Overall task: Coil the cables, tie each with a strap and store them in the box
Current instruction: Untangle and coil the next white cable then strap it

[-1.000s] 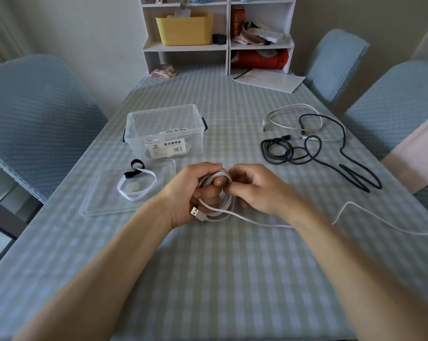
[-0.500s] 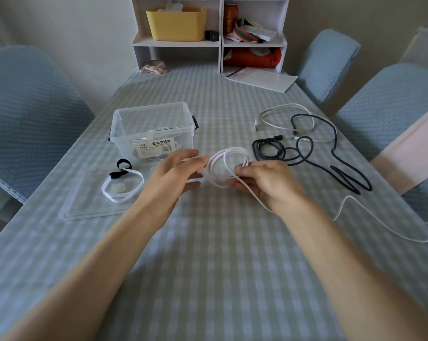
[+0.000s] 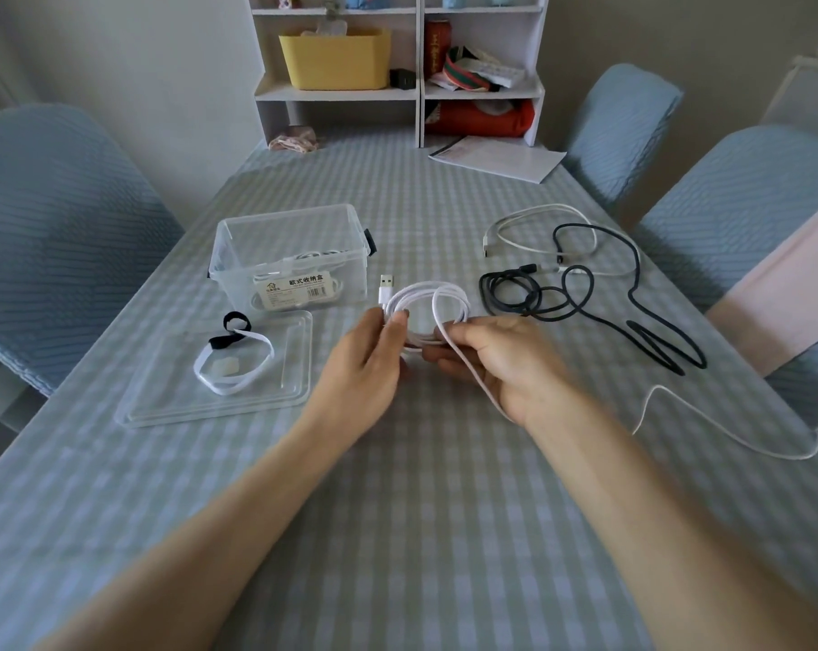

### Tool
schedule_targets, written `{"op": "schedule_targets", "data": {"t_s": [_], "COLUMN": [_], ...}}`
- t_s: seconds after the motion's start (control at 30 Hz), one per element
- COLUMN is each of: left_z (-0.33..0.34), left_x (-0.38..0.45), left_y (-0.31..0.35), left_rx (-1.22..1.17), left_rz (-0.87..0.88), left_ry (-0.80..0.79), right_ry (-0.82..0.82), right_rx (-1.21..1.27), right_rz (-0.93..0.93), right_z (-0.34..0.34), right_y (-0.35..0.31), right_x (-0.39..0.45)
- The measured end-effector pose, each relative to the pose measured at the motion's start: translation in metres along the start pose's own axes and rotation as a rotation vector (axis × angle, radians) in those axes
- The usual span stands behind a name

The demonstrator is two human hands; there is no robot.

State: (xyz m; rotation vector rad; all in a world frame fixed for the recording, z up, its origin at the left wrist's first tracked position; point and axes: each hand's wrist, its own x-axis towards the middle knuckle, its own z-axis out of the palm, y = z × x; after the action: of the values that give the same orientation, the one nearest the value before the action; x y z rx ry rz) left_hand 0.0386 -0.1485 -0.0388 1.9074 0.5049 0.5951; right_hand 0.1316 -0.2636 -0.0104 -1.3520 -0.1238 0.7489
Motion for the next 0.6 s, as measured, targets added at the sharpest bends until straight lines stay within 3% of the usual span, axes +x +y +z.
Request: {"op": "schedule_targets", "data": {"t_s": [0.17,0.33,0.47,0.6], "left_z": [-0.005,-0.006,-0.008,-0.011], "left_x": [-0.003,0.000,0.003,0.001], "left_y": [0.002,0.012,0.010,0.014], "left_rx": [-0.236,-0.714,-0.686,-0.769], "left_rz": [0.017,-0.120,-0.178,-0.268], "left_ry": [0.005,-0.059,-0.056,-0.155], "right_ry": [-0.046,-0.109,-0.007,-0.068], "right_rx": [-0.056,-0.107,-0.374,-0.440], "right_rz": [-0.015,0.000,-0.110,-0.261], "right_z": [0.007,0.008,0.003,-0.002], "right_y": [0.001,-0.001,0.004,0.006], "right_x": [-0.004,-0.008,-0.001,-0.001]}}
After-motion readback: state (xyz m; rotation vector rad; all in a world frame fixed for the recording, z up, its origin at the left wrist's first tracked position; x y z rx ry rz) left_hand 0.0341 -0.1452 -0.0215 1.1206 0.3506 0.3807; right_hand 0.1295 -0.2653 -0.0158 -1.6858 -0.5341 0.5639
